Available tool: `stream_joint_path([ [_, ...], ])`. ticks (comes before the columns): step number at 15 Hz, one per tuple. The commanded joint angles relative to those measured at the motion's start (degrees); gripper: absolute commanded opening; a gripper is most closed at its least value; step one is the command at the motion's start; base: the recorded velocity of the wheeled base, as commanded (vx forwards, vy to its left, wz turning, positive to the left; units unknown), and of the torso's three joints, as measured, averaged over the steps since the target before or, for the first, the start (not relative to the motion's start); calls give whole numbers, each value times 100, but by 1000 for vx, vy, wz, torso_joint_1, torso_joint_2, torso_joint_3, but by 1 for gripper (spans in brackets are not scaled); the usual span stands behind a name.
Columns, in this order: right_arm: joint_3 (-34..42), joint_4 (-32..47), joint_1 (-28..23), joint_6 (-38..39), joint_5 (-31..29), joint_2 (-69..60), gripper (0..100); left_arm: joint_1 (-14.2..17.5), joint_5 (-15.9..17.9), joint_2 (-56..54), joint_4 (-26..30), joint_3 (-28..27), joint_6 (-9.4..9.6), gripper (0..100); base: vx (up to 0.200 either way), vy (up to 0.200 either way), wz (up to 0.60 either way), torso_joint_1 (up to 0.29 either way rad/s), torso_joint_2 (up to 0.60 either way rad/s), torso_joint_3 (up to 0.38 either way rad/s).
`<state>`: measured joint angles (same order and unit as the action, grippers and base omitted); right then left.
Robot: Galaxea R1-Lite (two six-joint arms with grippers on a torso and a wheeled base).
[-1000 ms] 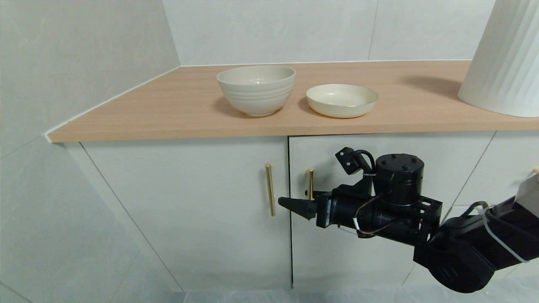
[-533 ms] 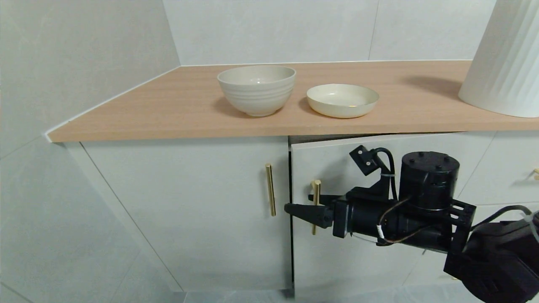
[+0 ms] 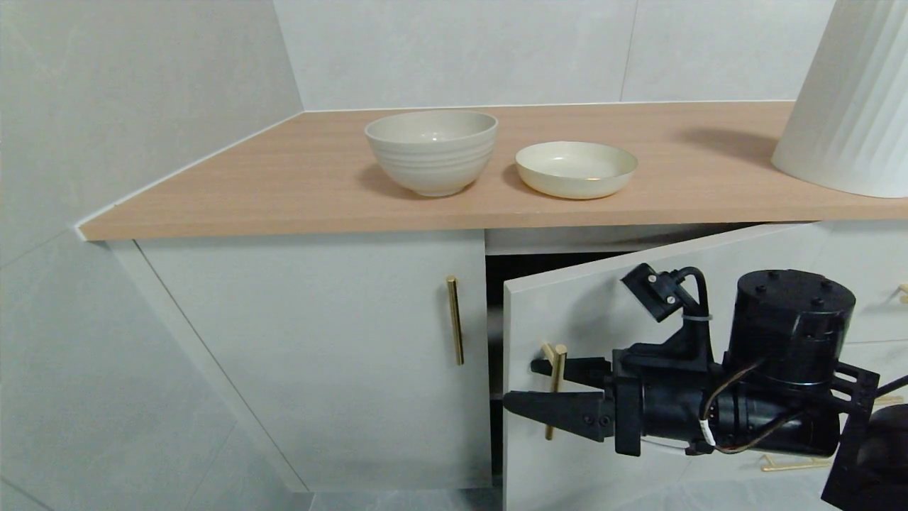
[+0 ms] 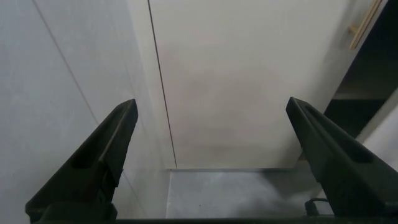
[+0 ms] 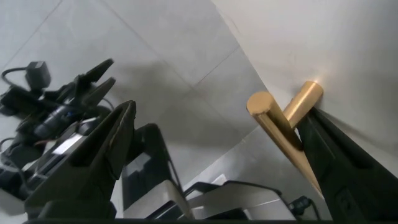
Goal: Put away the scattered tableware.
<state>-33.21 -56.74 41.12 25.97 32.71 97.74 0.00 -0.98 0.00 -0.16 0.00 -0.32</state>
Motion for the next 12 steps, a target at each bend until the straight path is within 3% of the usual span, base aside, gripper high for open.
stream_joint_path([
  [1, 60, -4, 10, 5, 16, -159, 100, 0, 1, 0, -2, 0, 5, 100, 0, 0, 0, 0, 0, 0],
  [8, 359, -39, 37, 58, 25, -396, 100, 0, 10, 0, -19, 0, 76, 100, 0, 0, 0, 0, 0, 0],
  [9, 359, -39, 45, 58, 25, -396, 100, 0, 159, 0, -37, -53, 155, 100, 0, 0, 0, 0, 0, 0],
  [12, 385, -57, 89, 58, 34, -396, 100, -26, 950, 123, 306, -914, 128, 100, 0, 0, 0, 0, 0, 0],
])
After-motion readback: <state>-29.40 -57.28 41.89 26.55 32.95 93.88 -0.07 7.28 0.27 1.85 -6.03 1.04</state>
